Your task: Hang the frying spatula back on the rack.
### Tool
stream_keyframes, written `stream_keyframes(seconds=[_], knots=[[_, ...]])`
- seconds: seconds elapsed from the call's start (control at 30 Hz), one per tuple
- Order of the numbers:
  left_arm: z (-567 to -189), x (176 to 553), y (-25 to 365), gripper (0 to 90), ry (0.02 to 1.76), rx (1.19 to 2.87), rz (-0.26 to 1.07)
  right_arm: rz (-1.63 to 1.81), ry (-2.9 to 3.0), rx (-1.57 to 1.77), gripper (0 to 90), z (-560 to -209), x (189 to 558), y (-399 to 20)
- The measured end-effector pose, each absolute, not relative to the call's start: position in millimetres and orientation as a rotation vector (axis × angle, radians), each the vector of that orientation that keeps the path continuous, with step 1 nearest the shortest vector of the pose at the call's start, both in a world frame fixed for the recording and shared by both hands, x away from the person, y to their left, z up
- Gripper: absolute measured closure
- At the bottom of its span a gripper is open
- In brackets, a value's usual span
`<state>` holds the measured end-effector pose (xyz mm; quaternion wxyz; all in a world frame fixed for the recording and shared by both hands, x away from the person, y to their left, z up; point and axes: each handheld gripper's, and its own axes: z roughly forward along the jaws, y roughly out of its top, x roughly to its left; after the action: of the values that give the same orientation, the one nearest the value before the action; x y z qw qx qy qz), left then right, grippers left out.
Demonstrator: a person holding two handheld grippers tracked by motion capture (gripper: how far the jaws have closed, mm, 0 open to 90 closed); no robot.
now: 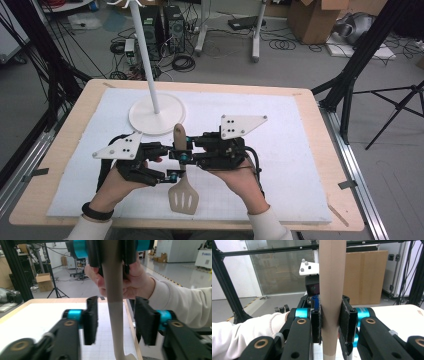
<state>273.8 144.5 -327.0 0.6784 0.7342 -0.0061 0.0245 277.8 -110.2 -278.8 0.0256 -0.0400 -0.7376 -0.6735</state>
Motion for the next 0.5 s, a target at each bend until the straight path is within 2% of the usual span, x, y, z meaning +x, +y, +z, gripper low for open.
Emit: stream_keyframes(seconds=[0.2,0.5], knots=[[-327.5,275.5,145.3,70.2,-0.025,1.624,0.055,-2.087,-2.274,-0.107,74.2,-278.7,278.2,-110.6],[-328.9,277.5,141.9,75.9,-0.029,1.619,0.018,-2.072,-2.288,-0.103,74.2,-279.1,277.9,-111.9]])
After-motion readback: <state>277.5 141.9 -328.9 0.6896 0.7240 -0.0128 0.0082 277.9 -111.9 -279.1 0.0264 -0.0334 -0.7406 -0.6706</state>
